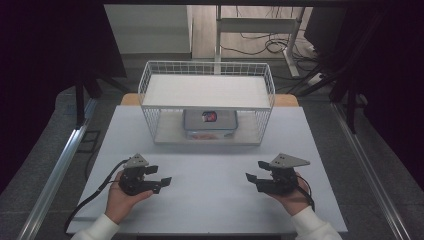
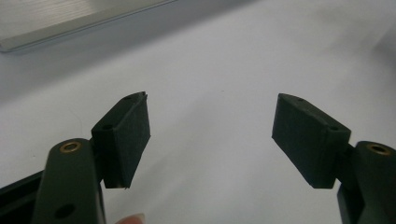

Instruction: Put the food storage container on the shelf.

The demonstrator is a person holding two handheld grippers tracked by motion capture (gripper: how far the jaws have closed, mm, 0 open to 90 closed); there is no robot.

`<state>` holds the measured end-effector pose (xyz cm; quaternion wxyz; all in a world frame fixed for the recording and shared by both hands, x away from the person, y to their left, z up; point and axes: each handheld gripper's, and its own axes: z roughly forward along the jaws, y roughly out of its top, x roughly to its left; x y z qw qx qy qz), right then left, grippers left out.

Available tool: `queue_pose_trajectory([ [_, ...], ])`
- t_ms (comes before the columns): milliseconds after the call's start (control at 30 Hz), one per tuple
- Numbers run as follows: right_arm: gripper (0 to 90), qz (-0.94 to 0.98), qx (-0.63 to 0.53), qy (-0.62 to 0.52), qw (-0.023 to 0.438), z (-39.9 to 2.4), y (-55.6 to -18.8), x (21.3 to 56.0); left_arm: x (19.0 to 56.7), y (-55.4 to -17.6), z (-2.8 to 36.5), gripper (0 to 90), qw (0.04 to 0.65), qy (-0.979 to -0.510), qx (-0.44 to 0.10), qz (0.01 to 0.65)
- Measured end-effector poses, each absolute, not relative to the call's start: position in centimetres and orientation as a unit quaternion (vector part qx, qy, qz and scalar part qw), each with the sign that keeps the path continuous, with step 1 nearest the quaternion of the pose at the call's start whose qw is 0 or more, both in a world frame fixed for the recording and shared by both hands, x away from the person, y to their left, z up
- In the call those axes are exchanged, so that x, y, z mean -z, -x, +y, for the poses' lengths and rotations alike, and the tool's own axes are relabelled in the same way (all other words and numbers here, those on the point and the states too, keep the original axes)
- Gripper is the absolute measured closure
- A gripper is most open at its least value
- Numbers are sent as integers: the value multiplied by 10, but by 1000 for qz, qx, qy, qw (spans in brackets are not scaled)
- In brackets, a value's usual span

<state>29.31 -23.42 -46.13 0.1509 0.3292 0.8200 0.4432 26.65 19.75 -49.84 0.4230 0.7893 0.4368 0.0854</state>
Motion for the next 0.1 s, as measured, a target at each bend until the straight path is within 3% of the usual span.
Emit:
queue_pose_trajectory([
  [100,295,820,-446,-326,148,-236,-293,461,498,-267,198,276,424,-789,-85,437],
])
